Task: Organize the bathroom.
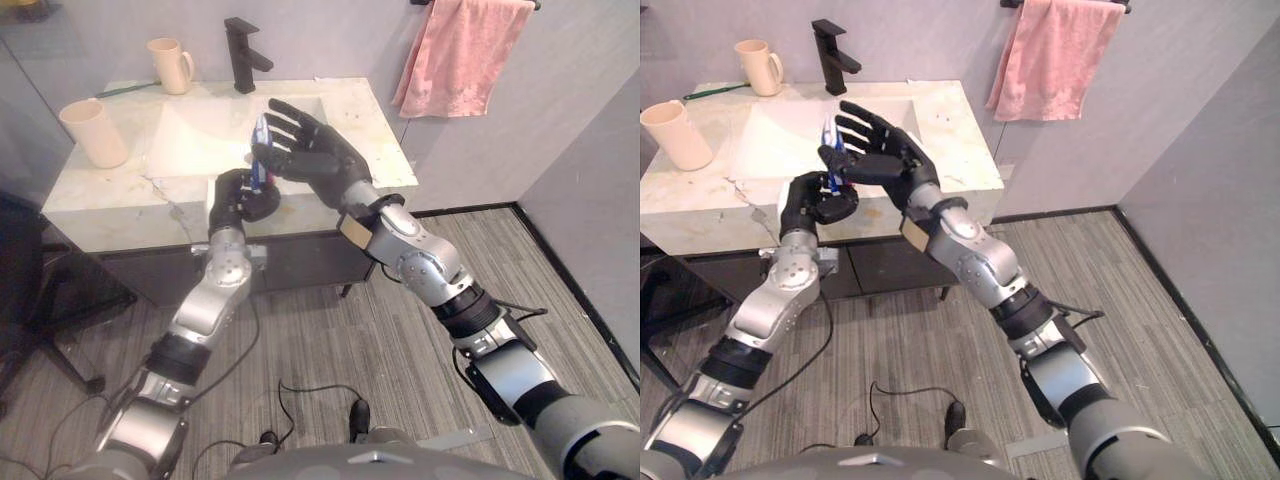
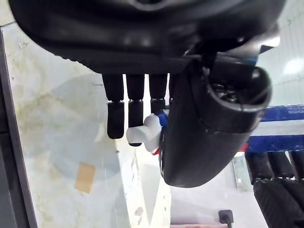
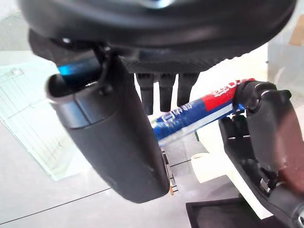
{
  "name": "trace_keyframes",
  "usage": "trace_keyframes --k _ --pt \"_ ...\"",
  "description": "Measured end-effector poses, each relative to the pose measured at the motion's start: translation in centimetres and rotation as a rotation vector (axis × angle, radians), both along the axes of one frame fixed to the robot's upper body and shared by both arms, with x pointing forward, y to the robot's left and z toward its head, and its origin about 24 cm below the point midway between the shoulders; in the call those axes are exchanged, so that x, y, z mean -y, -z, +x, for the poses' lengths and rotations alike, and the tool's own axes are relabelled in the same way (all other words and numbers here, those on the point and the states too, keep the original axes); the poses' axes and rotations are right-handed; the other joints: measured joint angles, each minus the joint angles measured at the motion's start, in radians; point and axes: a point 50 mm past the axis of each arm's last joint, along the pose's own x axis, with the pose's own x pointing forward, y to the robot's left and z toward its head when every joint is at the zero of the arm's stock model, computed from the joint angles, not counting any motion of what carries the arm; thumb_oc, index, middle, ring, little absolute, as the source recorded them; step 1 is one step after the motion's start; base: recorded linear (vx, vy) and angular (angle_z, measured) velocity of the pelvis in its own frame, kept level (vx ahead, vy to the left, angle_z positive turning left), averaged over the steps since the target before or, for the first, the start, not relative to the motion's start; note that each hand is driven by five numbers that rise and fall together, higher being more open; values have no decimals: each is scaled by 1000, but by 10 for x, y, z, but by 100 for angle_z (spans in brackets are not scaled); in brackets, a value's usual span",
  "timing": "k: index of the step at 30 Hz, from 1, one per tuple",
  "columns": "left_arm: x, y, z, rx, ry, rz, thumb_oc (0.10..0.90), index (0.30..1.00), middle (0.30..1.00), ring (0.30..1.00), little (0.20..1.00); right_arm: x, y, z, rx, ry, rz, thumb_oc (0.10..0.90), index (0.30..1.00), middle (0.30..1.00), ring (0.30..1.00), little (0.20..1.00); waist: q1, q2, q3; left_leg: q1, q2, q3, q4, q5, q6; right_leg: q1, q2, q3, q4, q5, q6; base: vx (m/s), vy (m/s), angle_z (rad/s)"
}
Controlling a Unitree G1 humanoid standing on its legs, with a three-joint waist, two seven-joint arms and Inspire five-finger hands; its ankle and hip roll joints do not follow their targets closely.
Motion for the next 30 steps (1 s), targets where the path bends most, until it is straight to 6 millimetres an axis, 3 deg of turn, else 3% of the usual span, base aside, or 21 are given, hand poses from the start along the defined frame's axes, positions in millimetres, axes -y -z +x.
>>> trace_keyframes --k 4,27,30 --pt "3 1 0 -4 17 5 400 300 300 300 300 8 2 6 -12 47 -6 400 300 300 300 300 3 0 0 0 0 -1 0 0 0 1 0 0 0 0 0 0 0 0" --pt "4 1 -1 -2 9 2 400 300 300 300 300 9 3 7 -7 60 -16 400 300 300 300 300 -2 1 0 2 -1 3 0 0 0 1 0 1 0 0 0 0 0 0" --pt "7 3 -1 -4 8 6 433 349 349 349 349 9 2 7 14 72 -39 400 300 300 300 300 -2 1 0 3 -1 3 0 0 0 1 0 2 0 0 0 0 0 0"
